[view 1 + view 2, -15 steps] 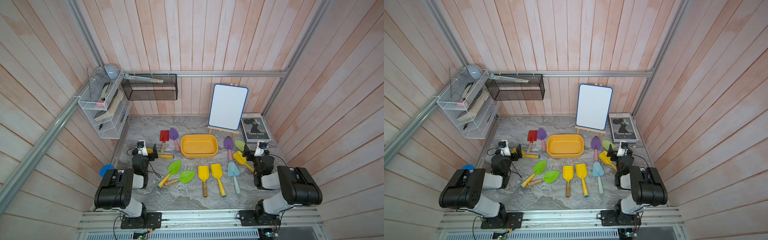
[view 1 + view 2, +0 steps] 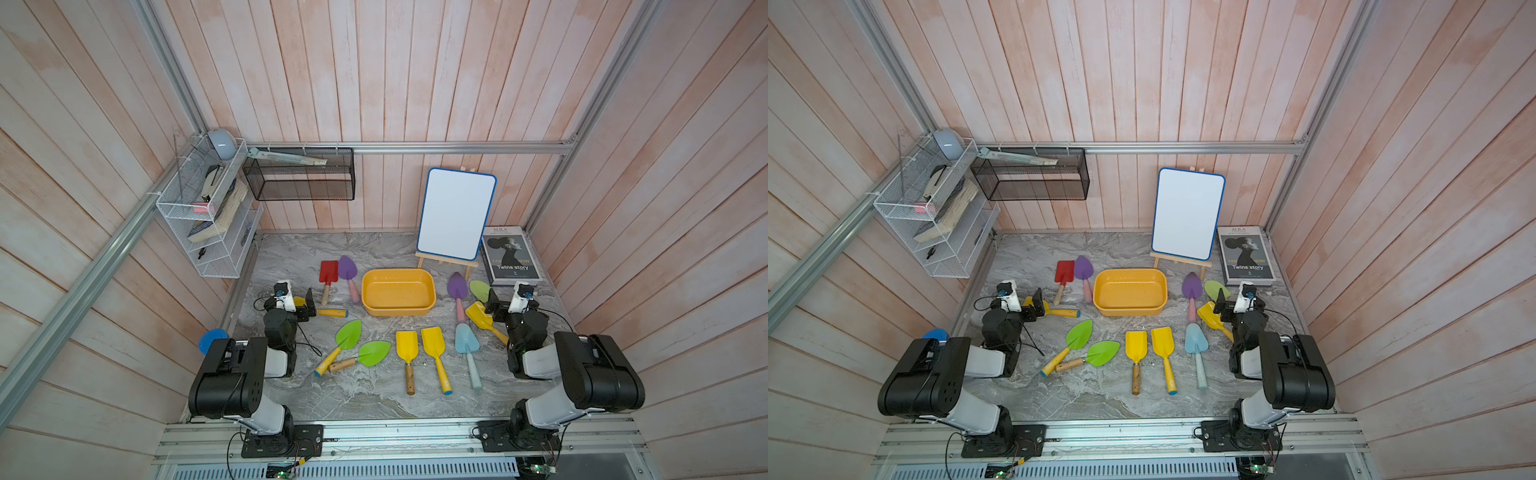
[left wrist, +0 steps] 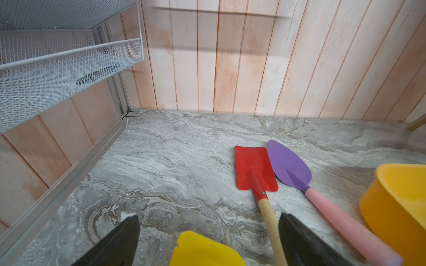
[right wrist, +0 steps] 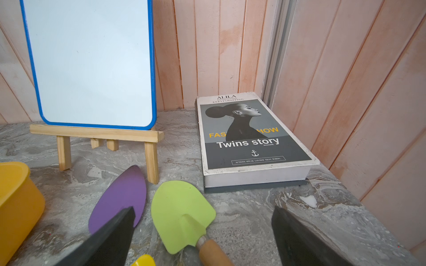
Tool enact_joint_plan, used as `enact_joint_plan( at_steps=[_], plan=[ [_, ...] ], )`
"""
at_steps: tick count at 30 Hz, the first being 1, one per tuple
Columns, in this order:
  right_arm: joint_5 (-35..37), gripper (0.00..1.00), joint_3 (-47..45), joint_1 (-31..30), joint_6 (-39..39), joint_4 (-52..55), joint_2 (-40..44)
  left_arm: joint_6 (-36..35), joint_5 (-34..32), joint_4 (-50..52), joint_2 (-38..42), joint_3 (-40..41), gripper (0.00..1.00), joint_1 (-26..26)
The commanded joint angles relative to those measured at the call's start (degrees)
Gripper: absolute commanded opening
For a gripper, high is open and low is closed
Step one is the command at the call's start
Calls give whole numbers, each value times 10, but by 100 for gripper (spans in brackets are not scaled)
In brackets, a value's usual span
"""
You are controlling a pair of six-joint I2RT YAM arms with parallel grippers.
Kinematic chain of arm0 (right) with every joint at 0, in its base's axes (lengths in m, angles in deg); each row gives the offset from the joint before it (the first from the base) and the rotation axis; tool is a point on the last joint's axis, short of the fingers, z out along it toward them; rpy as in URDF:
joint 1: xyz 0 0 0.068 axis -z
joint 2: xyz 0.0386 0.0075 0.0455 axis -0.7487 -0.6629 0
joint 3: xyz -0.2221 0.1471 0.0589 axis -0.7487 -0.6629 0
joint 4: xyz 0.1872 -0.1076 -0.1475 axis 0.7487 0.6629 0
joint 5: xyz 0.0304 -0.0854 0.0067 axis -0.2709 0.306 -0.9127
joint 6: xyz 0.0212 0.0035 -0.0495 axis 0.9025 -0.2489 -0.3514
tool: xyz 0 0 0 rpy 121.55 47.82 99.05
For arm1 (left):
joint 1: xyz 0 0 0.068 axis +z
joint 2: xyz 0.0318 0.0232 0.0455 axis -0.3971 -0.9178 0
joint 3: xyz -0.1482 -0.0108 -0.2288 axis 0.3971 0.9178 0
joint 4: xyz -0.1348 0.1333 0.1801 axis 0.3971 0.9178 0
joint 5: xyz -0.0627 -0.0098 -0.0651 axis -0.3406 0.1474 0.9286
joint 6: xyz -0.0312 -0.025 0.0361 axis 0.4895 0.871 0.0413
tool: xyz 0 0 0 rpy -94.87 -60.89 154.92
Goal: Put the shovel into the storage box
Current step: Adjust the storage box at the center of the board.
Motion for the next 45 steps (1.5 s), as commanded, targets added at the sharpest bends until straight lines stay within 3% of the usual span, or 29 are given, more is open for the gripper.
enact_joint_plan(
  at_steps=[1,27,30,33,38,42,45],
  plan=[
    [-4,98,6,4,5,-12,-6,-8,5,-15,-6,-9,100,-1],
    [-11,98,6,5,5,-13,-5,-1,21,-12,-6,-11,100,7],
    [-34,90,0,12,7,-26,2,1,26,-16,-4,-7,100,9],
    [-57,88,39,16,0,107,77,13,-12,17,15,-17,100,10],
    [-60,88,124,11,11,316,167,60,-95,243,129,-94,100,7],
    [-35,88,176,-25,30,465,206,119,-79,387,183,-159,100,-9],
    [2,87,224,-85,33,580,232,154,-75,511,212,-219,100,-58]
  ],
)
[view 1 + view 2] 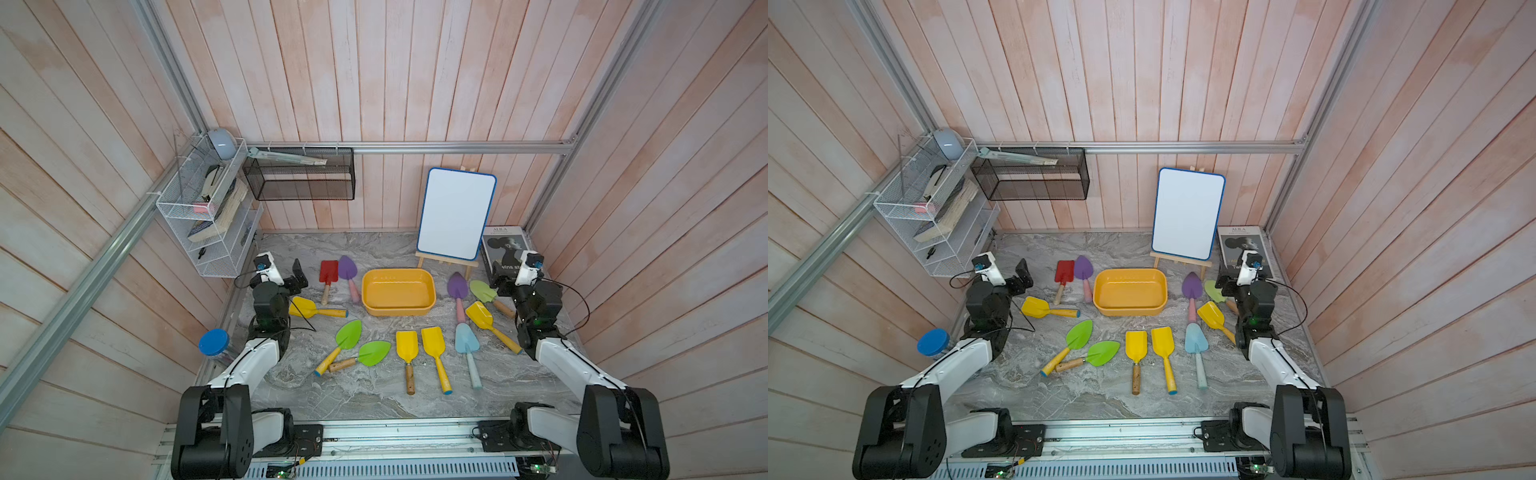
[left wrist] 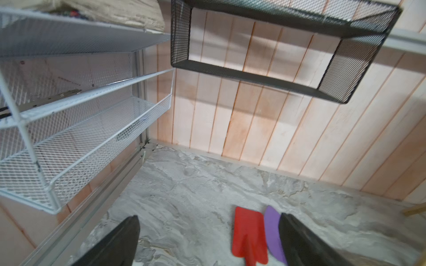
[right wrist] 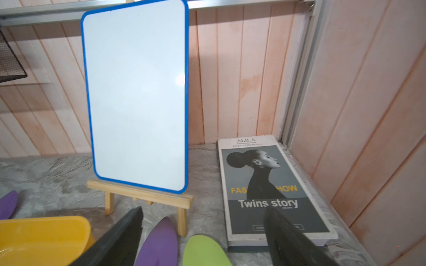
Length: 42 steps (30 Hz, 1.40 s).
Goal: Put the shovel into the storage box
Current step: Adjust the storage box at the center of the board.
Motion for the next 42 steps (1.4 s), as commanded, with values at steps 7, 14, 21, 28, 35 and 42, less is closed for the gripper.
enact_joint_plan(
  at_steps=[7,14,21,28,35,42],
  plan=[
    [14,84,184,-120,110,450,36,196,-4,396,59,-173,100,-263],
    [-67,84,201,-118,139,554,61,461,-80,483,31,-211,100,-455],
    [-162,84,195,-86,140,545,43,667,-86,670,-139,-388,100,-489],
    [-234,85,184,-64,111,507,14,806,-50,800,-307,-555,99,-488],
    [-257,85,176,-57,65,488,-16,883,-3,754,-386,-563,100,-477],
    [-265,84,163,-56,57,455,-17,885,8,731,-438,-579,100,-445]
  ],
)
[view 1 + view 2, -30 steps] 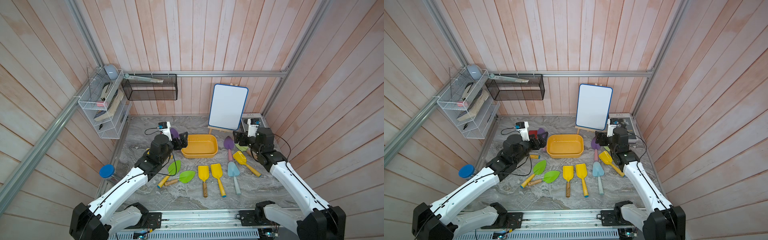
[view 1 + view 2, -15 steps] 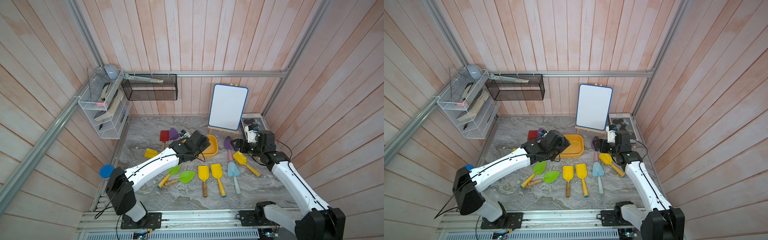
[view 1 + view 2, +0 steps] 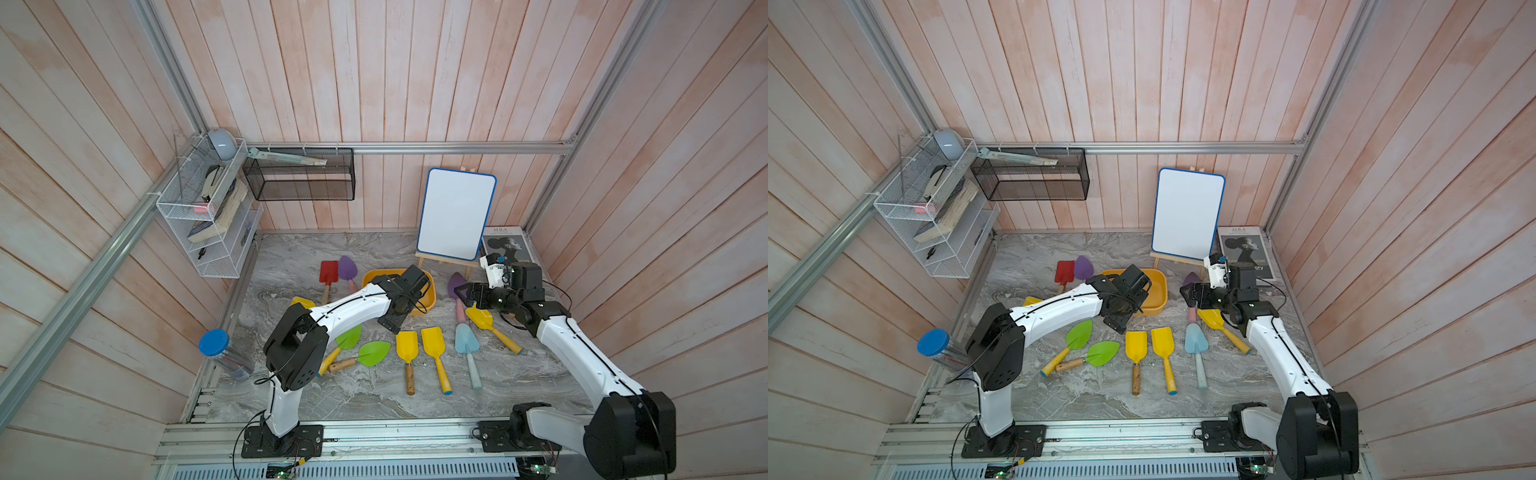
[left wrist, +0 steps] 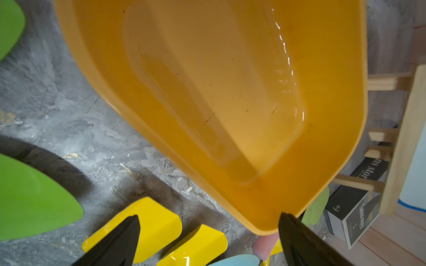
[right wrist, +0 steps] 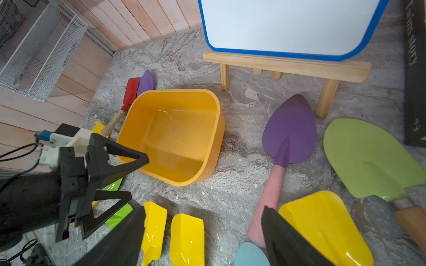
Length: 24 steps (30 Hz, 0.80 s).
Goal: Put the shovel into the storage box
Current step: Adjust the storage box at the center of the board.
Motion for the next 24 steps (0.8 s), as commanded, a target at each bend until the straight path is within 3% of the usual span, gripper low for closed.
enact_joint_plan(
  at_steps=[1,8,14,21,24],
  plan=[
    [-18,84,-7,3,-16,-24,-3,18,11,-19,-15,-18,100,17],
    [-26,83,-9,4,-16,-30,-18,20,13,-41,-41,-19,93,32],
    [-27,81,-11,5,-17,-33,-27,23,24,-52,-56,-18,75,33],
    [-31,79,-12,5,-17,-34,-33,41,33,-58,-62,-4,41,33],
    [-32,79,-12,6,-17,-34,-33,47,36,-61,-61,3,41,34]
  ],
)
